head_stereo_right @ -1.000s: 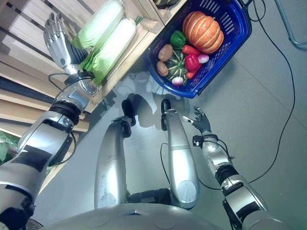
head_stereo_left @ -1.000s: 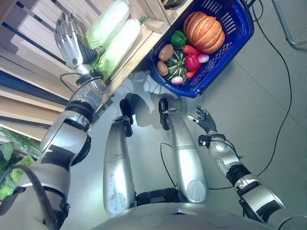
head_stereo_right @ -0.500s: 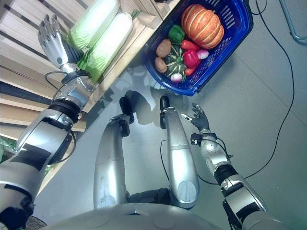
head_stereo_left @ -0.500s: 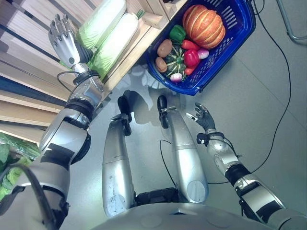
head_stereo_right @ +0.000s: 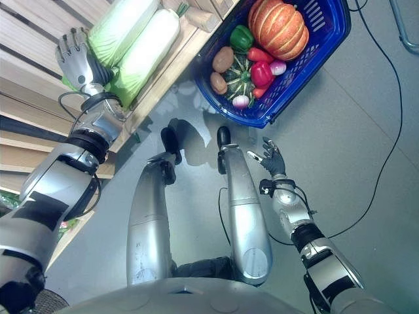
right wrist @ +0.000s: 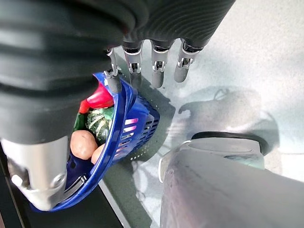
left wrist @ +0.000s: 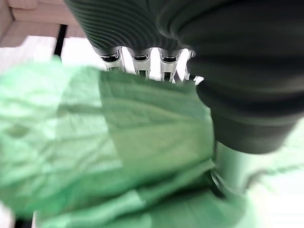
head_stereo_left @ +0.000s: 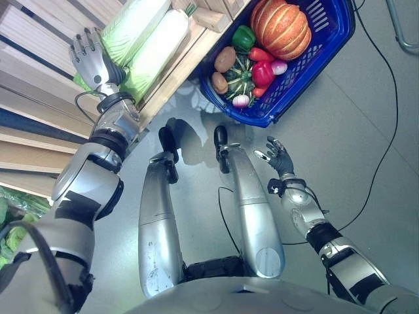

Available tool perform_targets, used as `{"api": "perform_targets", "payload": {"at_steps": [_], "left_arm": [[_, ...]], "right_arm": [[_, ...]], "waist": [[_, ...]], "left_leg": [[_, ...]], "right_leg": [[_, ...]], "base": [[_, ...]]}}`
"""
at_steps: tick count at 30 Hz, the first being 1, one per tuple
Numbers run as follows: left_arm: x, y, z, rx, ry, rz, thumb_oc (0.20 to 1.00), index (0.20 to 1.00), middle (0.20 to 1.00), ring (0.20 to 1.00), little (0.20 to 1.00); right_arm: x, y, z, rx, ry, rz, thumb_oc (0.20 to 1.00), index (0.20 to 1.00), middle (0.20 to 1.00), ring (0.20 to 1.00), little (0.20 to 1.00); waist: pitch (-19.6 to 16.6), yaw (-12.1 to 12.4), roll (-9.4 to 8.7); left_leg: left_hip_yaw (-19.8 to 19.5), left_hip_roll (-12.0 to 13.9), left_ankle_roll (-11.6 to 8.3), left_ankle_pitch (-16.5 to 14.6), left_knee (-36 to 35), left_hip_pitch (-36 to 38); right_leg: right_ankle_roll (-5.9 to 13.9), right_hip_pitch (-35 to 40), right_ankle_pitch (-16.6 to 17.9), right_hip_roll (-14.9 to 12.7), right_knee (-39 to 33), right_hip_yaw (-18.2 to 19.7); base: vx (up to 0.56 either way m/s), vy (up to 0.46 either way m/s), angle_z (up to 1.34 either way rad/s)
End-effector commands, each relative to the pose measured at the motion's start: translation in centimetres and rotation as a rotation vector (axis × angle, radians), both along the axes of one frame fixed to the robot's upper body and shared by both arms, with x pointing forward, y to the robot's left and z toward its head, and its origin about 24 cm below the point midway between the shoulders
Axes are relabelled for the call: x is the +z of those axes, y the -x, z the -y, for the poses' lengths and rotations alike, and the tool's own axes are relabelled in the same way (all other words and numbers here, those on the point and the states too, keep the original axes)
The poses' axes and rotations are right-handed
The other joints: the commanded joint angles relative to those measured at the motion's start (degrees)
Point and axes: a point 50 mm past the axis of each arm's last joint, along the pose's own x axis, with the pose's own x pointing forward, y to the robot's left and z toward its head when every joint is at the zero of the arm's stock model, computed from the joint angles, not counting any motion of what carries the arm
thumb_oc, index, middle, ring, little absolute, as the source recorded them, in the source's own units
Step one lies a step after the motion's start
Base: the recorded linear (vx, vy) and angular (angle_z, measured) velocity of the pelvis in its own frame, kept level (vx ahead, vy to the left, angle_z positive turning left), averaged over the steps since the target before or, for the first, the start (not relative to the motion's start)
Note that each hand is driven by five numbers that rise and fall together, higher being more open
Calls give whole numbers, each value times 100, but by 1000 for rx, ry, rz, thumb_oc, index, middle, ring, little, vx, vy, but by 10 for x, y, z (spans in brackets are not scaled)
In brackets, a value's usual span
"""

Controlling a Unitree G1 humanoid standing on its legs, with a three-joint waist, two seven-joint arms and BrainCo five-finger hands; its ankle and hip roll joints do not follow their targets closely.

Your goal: Pick up fruits and vegetables into the basket

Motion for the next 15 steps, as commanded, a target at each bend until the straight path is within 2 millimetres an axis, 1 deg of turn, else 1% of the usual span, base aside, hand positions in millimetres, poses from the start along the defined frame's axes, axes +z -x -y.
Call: {"api": "perform_targets", "payload": {"at_steps": [1,4,11,13,15], "left_arm": [[1,5,-23,98,-8,-40,200,200,200,200,200],[7,6,-31,123,10,-9,200,200,200,200,200],[16,9,-39,147,5,42,200,200,200,200,200],[20,9,-38,139,3,65,200,200,200,200,200],[25,10,-33,101,-18,129,200,200,200,200,200]], "right_arm": [[1,13,-3,10,-30,41,1000,1000,1000,1000,1000],[1,15,-2,11,-31,44,1000,1000,1000,1000,1000],[2,15,-4,13,-30,48,1000,1000,1000,1000,1000],[1,16,-3,14,-31,47,1000,1000,1000,1000,1000],[0,19,-4,17,-31,47,1000,1000,1000,1000,1000]], "waist": [[-290,-43,-61],[-290,-49,-70],[-290,-27,-63],[-290,-15,-56],[-290,4,-41]], "left_leg": [[449,-233,177,-648,186,6],[455,-228,173,-636,195,-61],[454,-224,157,-600,152,-102],[452,-222,143,-598,139,-90],[443,-233,135,-595,94,-37]], "right_leg": [[386,74,463,260,-538,-41],[387,7,473,268,-523,-43],[388,-43,488,254,-526,-79],[387,-29,482,245,-535,-89],[396,13,475,251,-559,-87]], "base": [[0,0,0],[0,0,0],[0,0,0],[0,0,0],[0,0,0]]}}
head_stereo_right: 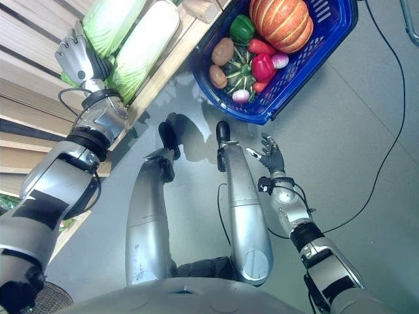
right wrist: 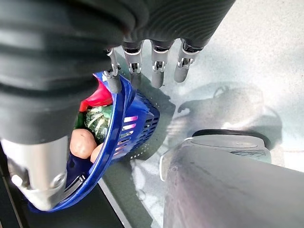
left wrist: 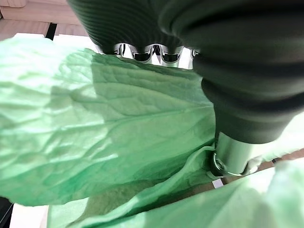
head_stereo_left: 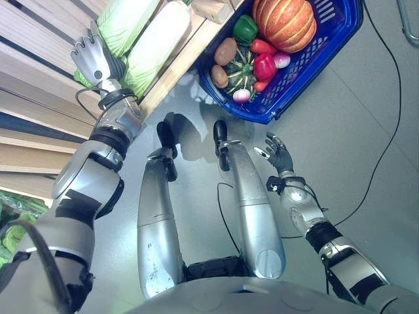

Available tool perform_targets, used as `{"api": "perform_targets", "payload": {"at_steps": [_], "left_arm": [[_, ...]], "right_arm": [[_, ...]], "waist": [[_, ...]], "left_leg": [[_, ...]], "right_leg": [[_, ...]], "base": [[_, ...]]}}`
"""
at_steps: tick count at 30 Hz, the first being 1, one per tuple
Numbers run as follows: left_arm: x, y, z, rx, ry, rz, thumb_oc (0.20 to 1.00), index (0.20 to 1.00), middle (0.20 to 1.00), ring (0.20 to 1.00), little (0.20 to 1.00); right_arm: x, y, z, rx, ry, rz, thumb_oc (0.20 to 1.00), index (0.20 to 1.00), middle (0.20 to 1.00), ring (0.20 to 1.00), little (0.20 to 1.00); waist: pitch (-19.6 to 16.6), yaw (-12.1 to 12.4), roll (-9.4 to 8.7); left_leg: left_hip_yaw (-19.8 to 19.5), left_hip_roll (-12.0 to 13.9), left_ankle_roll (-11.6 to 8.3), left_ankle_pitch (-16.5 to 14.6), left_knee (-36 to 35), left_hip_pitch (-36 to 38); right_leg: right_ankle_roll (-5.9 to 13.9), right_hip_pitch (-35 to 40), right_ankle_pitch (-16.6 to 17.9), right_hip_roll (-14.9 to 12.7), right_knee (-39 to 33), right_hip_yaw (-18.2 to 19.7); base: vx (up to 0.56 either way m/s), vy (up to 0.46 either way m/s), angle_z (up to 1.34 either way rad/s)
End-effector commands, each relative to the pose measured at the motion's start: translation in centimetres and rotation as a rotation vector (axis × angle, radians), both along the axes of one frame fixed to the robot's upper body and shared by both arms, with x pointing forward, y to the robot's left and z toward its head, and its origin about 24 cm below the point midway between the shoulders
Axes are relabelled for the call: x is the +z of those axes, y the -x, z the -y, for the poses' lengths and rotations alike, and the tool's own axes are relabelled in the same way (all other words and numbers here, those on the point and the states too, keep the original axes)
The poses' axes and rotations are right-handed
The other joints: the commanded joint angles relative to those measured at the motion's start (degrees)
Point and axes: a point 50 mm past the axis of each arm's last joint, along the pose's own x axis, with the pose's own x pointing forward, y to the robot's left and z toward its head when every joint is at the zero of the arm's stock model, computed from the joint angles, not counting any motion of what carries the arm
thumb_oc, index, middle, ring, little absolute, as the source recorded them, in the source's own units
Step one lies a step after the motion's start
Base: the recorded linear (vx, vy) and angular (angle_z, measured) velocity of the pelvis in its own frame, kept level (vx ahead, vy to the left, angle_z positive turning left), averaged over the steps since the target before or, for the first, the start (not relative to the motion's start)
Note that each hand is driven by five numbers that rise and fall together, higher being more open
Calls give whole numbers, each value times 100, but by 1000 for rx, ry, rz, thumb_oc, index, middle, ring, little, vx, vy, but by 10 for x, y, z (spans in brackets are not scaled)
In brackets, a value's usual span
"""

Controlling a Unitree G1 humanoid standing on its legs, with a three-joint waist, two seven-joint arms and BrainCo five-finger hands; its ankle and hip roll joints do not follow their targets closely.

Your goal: Pick up fruits and vegetables into the basket

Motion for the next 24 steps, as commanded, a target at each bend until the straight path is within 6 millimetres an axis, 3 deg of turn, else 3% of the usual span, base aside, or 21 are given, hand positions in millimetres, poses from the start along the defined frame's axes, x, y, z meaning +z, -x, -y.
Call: {"api": "perform_targets", "payload": {"at_steps": [1,7,15,23,24], "left_arm": [[22,9,-36,87,-7,88,200,200,200,200,200],[36,19,-24,-71,-34,337,200,200,200,200,200],[6,44,-6,-265,-58,436,200,200,200,200,200],[-23,68,9,-522,40,351,200,200,200,200,200],[-31,73,19,-608,67,302,200,200,200,200,200]], "right_arm": [[-5,21,-2,15,-25,19,1000,1000,1000,1000,1000],[-10,32,-3,1,-39,21,1000,1000,1000,1000,1000],[-1,34,-5,-56,-81,95,1000,1000,1000,1000,1000],[35,27,-9,-46,-139,285,1000,1000,1000,1000,1000],[46,26,-11,-28,-153,343,1000,1000,1000,1000,1000]], "waist": [[-289,12,-35],[-289,145,7],[-289,412,113],[-289,627,186],[-308,676,207]], "left_leg": [[450,-247,148,-613,73,168],[391,-316,104,-555,-254,615],[231,-403,33,-357,-1046,1601],[-140,-508,19,44,-2207,3126],[-216,-523,10,146,-2513,3462]], "right_leg": [[398,207,467,243,-585,-81],[429,690,509,250,-973,-131],[449,1755,546,237,-1732,-204],[414,3394,727,200,-2941,-270],[418,3752,791,199,-3224,-314]], "base": [[0,0,0],[15,-27,2],[17,-29,11],[27,-31,9],[41,-48,17]]}}
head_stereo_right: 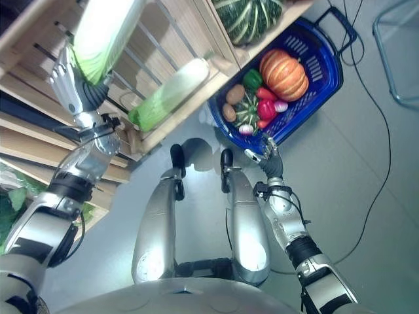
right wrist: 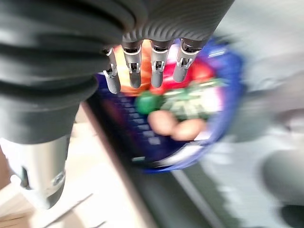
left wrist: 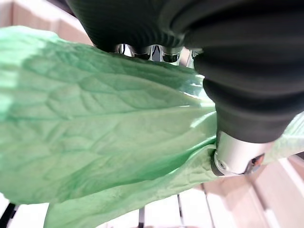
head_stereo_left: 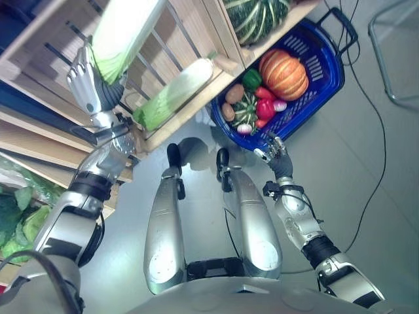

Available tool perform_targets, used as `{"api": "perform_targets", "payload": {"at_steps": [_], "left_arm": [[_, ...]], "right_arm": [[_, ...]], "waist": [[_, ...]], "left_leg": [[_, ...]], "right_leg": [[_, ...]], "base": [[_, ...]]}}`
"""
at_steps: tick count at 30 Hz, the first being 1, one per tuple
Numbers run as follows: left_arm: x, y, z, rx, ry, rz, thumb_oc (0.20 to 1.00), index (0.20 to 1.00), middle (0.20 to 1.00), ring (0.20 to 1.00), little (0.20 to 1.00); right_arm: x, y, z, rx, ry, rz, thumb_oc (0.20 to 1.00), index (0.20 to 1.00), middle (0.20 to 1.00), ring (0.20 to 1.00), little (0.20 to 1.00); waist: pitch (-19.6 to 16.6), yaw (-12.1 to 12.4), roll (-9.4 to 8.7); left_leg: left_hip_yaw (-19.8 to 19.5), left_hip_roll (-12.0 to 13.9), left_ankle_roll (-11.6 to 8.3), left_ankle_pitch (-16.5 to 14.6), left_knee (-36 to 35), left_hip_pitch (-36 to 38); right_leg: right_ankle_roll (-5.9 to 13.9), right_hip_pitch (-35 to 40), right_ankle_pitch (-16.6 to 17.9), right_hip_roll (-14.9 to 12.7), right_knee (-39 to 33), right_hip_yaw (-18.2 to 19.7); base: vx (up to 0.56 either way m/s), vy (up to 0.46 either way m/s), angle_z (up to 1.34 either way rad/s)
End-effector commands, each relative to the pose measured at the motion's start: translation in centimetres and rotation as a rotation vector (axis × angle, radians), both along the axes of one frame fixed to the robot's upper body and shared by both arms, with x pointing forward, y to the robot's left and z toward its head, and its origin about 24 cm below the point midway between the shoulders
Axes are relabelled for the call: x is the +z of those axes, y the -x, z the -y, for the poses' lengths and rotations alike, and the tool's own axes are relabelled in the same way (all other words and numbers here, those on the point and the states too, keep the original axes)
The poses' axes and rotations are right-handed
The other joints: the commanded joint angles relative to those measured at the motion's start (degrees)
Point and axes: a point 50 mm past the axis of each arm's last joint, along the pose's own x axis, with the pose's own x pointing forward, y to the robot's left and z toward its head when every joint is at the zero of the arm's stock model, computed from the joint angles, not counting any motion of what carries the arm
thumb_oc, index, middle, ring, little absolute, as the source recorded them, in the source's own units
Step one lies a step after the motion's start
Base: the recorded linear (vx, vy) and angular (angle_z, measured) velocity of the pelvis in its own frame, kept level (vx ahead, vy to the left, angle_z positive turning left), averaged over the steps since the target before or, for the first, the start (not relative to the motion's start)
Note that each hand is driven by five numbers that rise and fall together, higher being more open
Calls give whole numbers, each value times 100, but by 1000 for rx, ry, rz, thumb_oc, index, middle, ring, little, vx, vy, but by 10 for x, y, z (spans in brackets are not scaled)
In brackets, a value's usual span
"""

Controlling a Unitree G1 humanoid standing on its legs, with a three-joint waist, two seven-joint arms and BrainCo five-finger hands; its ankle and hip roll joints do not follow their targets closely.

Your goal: Pick up fruits and vegetables into the basket

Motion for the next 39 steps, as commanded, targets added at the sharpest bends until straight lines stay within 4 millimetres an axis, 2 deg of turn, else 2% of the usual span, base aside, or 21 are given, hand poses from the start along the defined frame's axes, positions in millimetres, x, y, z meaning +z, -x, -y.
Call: {"api": "perform_targets", "payload": {"at_steps": [1,4,5,6,9,13,18,24,28,39], "left_arm": [[12,8,27,-223,2,42,200,200,200,200,200],[-6,16,43,-348,49,-60,200,200,200,200,200],[-6,16,43,-348,49,-60,200,200,200,200,200],[-18,23,50,-441,89,-132,200,200,200,200,200],[-36,37,66,-652,240,-302,200,200,200,200,200],[-52,45,76,-773,334,-440,200,200,200,200,200],[-65,51,95,-894,329,-582,200,200,200,200,200],[-73,62,108,-1050,272,-723,200,200,200,200,200],[-75,64,113,-1094,231,-775,200,200,200,200,200],[-77,67,112,-1116,93,-882,200,200,200,200,200]], "right_arm": [[31,5,2,18,-3,191,1000,1000,1000,1000,1000],[50,2,-2,33,-11,279,1000,1000,1000,1000,1000],[50,2,-2,33,-11,279,1000,1000,1000,1000,1000],[62,1,-5,44,-15,331,1000,1000,1000,1000,1000],[75,2,-10,98,-12,384,1000,1000,1000,1000,1000],[78,1,-12,151,-38,394,1000,1000,1000,1000,1000],[85,-6,-21,246,-84,403,1000,1000,1000,1000,1000],[86,-4,-26,366,-133,380,1000,1000,1000,1000,1000],[85,-3,-31,439,-182,364,1000,1000,1000,1000,1000],[82,2,-44,607,-243,318,1000,1000,1000,1000,1000]], "waist": [[-419,117,256],[-692,202,291],[-692,202,291],[-867,260,298],[-1253,336,318],[-1561,375,309],[-1993,433,284],[-2316,442,289],[-2417,426,295],[-2624,443,323]], "left_leg": [[71,-421,176,-483,-314,487],[-47,-422,150,-333,-826,937],[-47,-422,150,-333,-826,937],[-103,-412,145,-263,-1146,1255],[-188,-402,143,-138,-1676,1803],[-222,-355,154,-42,-2039,2168],[-219,-337,196,-86,-2154,2430],[-117,-309,271,-238,-2154,2729],[-80,-321,308,-264,-2154,2789],[-16,-325,367,-372,-2154,2895]], "right_leg": [[532,860,640,180,-1513,99],[544,1367,761,159,-2021,40],[544,1367,761,159,-2021,40],[567,1704,848,127,-2322,-11],[605,2283,996,111,-2820,-94],[649,2630,1177,92,-3221,-99],[702,2868,1321,43,-3485,-125],[727,3115,1237,9,-3485,-178],[743,3147,1231,-2,-3485,-142],[805,3231,1157,-46,-3485,-136]], "base": [[57,-62,10],[57,-42,5],[82,-37,6],[69,-19,11],[117,-1,7],[89,9,16],[79,16,0],[76,5,-2],[23,6,-4],[7,1,0]]}}
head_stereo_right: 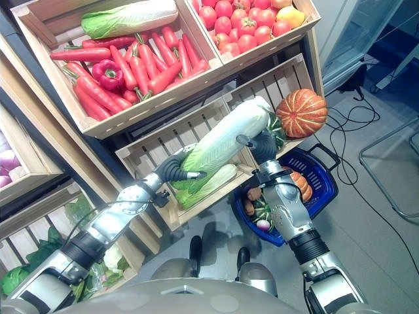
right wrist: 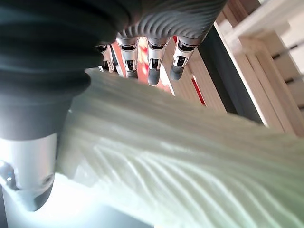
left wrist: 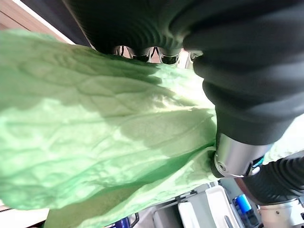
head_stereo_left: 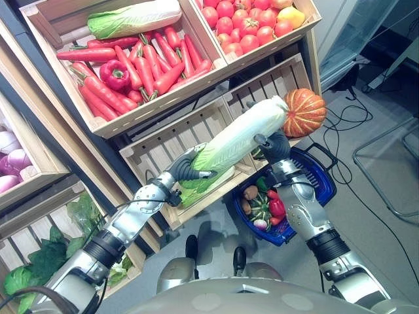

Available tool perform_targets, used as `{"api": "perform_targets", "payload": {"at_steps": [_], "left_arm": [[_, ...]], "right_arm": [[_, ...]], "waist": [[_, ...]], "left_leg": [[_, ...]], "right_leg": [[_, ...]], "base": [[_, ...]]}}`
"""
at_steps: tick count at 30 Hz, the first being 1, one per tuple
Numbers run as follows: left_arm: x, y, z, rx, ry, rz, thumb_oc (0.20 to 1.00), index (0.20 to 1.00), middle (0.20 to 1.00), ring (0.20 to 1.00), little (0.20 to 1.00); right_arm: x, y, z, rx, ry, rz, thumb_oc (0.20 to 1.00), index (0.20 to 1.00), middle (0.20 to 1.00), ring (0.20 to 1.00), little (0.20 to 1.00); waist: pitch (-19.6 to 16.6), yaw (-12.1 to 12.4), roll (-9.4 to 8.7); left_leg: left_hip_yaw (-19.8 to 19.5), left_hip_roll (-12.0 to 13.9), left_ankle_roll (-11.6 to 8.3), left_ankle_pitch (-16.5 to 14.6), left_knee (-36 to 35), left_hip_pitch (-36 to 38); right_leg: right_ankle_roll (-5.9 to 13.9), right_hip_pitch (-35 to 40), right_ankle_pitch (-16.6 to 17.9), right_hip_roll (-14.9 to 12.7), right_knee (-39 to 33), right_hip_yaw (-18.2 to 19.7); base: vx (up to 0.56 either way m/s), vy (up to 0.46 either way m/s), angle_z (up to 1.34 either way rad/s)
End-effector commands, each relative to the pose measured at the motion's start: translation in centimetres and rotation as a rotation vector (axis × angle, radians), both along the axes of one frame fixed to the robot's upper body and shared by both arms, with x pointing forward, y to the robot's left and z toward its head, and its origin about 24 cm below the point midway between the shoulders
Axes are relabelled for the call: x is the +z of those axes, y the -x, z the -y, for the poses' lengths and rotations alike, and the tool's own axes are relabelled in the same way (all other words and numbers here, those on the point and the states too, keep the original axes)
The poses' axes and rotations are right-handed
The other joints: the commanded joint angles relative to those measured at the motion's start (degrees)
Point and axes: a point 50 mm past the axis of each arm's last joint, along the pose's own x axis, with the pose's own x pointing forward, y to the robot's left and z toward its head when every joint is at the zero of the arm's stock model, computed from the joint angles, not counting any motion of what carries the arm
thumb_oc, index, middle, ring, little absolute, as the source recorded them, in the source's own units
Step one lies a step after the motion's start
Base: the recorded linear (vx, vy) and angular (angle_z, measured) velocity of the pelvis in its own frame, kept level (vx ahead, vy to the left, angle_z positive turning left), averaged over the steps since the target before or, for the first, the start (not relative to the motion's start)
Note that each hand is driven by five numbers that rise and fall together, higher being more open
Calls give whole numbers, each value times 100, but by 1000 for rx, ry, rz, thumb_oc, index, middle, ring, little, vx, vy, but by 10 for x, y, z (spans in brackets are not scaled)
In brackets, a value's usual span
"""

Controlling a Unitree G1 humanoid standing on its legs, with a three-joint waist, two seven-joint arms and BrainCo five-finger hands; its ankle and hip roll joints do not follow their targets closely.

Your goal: Pick up fruits and vegetables into the basket

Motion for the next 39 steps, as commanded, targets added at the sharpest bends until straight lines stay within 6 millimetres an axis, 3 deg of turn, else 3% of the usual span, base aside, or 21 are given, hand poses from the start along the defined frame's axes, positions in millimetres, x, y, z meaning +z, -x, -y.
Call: {"api": "perform_targets", "payload": {"at_steps": [1,13,15,17,18,26,29,30,31,32,33,39], "left_arm": [[16,1,13,-101,5,61,200,200,200,200,200],[14,6,13,-189,-74,2,200,200,200,200,200],[13,7,12,-203,-89,-11,200,200,200,200,200],[12,7,11,-209,-102,-21,200,200,200,200,200],[12,7,11,-208,-104,-23,200,200,200,200,200],[7,6,4,-173,-135,-41,200,200,200,200,200],[2,5,-3,-116,-199,-34,200,200,200,200,200],[2,4,-5,-102,-214,-33,313,313,313,313,313],[2,4,-6,-96,-224,-33,363,363,363,363,363],[2,2,-9,-80,-241,-21,498,498,498,498,498],[4,-1,-14,-38,-270,7,1000,1000,1000,1000,1000],[21,-19,-35,174,-285,141,1000,1000,1000,1000,1000]], "right_arm": [[19,7,-13,101,-78,91,1000,1000,1000,1000,1000],[22,11,-19,201,-105,81,1000,1000,1000,1000,1000],[22,11,-19,208,-114,78,755,755,755,755,755],[21,12,-20,213,-131,72,322,322,322,322,322],[21,12,-20,215,-136,70,200,200,200,200,200],[16,13,-18,192,-224,20,200,200,200,200,200],[13,13,-11,103,-270,9,200,200,200,200,200],[13,12,-10,76,-273,10,200,200,200,200,200],[13,12,-9,64,-275,9,200,200,200,200,200],[13,11,-7,36,-280,9,200,200,200,200,200],[13,8,-1,-20,-288,11,200,200,200,200,200],[20,-4,27,-250,-273,72,200,200,200,200,200]], "waist": [[-417,55,-172],[-499,60,-156],[-516,58,-154],[-526,54,-149],[-524,54,-148],[-516,47,-146],[-414,28,-127],[-374,26,-119],[-356,24,-115],[-312,18,-104],[-207,12,-88],[426,-30,-39]], "left_leg": [[148,-290,207,-824,10,237],[152,-277,230,-876,10,260],[154,-275,229,-870,10,246],[173,-269,228,-867,10,233],[174,-269,230,-866,10,232],[220,-268,248,-863,10,197],[253,-281,270,-845,10,162],[263,-283,275,-838,10,148],[268,-285,278,-834,10,138],[281,-287,284,-823,10,110],[301,-292,287,-811,34,39],[404,-310,294,-850,485,-489]], "right_leg": [[489,-158,38,-232,26,8],[540,-167,27,-243,26,60],[544,-183,32,-244,26,65],[551,-198,37,-246,26,74],[548,-200,36,-243,26,80],[545,-235,37,-226,26,109],[526,-279,44,-204,37,134],[521,-306,39,-200,57,138],[517,-325,33,-198,72,141],[509,-372,16,-194,116,150],[499,-459,-7,-193,191,155],[404,-1021,-227,-155,840,103]], "base": [[0,1,4],[0,0,0],[0,0,0],[0,0,0],[-5,-2,-3],[0,0,0],[-11,-11,-6],[-48,-5,-8],[-57,0,-8],[-107,1,-4],[-139,0,-4],[-213,-3,-6]]}}
